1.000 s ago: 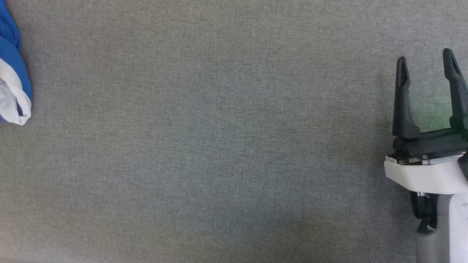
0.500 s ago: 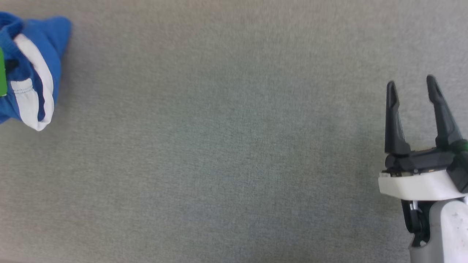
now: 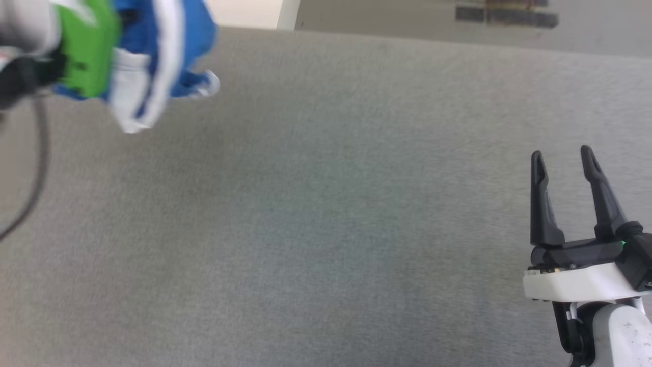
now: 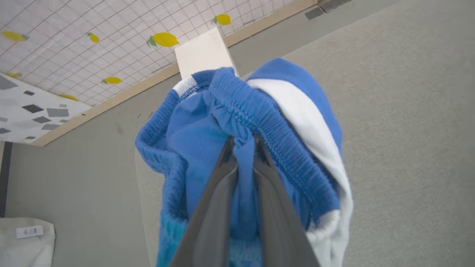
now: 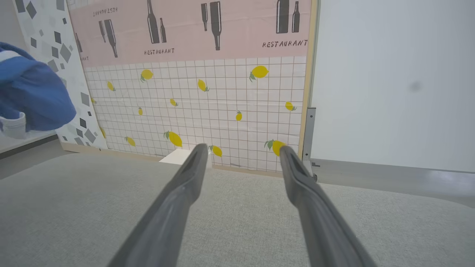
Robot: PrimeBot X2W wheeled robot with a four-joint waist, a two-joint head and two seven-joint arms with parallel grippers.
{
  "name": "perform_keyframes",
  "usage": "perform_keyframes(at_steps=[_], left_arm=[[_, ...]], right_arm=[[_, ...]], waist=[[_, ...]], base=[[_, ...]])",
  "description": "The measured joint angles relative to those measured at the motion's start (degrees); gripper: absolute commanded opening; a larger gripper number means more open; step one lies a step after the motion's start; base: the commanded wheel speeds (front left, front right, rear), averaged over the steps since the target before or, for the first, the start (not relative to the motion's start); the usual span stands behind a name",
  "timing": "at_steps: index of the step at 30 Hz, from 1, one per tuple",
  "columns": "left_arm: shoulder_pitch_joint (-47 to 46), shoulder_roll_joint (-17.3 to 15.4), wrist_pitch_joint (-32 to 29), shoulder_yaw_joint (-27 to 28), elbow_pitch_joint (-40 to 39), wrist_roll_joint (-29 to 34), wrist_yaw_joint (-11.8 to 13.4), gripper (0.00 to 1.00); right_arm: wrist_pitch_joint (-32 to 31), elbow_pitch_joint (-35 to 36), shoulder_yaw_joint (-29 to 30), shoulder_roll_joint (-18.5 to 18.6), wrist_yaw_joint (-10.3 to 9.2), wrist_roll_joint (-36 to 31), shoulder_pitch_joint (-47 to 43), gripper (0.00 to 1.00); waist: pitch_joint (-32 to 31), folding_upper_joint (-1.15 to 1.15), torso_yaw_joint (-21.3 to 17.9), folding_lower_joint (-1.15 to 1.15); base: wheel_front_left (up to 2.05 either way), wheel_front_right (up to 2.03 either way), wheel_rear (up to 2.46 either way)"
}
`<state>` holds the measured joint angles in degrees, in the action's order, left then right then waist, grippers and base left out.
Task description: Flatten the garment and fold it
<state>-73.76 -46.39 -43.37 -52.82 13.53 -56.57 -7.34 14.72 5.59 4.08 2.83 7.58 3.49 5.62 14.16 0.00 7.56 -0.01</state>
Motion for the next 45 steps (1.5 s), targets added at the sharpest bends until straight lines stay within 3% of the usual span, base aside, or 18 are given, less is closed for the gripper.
perform_keyframes(at_steps=[9, 15, 23, 31, 35, 36, 37, 45], left_arm=[[-3.34, 8.61, 3.74, -11.11, -5.75, -3.21, -0.01, 0.00], [-3.43, 13.26, 7.23, -17.28, -4.77, -5.45, -0.01, 0.00], [2.09, 18.85, 6.57, -20.27, -1.91, -5.52, -0.01, 0.00], [14.11, 19.69, -0.27, -20.49, 1.20, 2.94, -0.01, 0.00], [17.51, 19.41, 1.93, -20.20, 2.78, 2.89, -0.09, 0.00], [17.50, 19.37, 4.00, -20.28, 3.27, 2.83, -0.16, 0.16], [17.48, 19.35, 5.50, -20.37, 3.60, 2.92, -0.16, 1.00], [14.02, 19.42, 25.53, -20.58, 1.63, 2.23, -0.16, 1.00]], right_arm=[[0.01, -0.38, -0.77, 0.01, 0.00, 1.05, -1.07, 1.00], [0.00, -0.32, -0.34, 0.03, 0.00, 1.54, -1.09, 1.00], [0.00, -0.19, -1.70, 0.07, 0.00, 2.89, -0.52, 1.00], [0.00, -0.07, -2.15, 0.05, 0.00, 4.01, 1.39, 1.00], [0.00, -0.15, -1.46, 0.05, 0.00, 4.02, 1.38, 1.00], [0.00, -0.30, -1.30, 0.07, 0.00, 4.00, 1.38, 1.00], [0.00, -0.35, -1.18, 0.05, 0.00, 3.99, 1.38, 1.00], [0.00, -0.89, 0.22, 0.08, 0.00, 2.94, -0.34, 1.00]], waist=[[-3.16, 0.00, -7.01, 0.00], [-3.45, 0.00, -13.01, 0.00], [-1.84, 0.00, -19.10, 0.00], [1.84, 0.00, -21.80, 0.00], [3.12, 0.00, -22.15, 0.01], [3.07, 0.00, -22.05, 0.01], [2.95, 0.00, -21.98, 0.01], [-0.52, 0.00, -19.88, 0.01]], base=[[0.00, 0.00, 0.00], [0.00, 0.00, 0.00], [0.00, 0.00, 0.00], [0.00, 0.00, 0.00], [0.00, 0.00, 0.00], [0.00, 0.00, 0.00], [0.00, 0.00, 0.00], [0.00, 0.00, 0.00]])
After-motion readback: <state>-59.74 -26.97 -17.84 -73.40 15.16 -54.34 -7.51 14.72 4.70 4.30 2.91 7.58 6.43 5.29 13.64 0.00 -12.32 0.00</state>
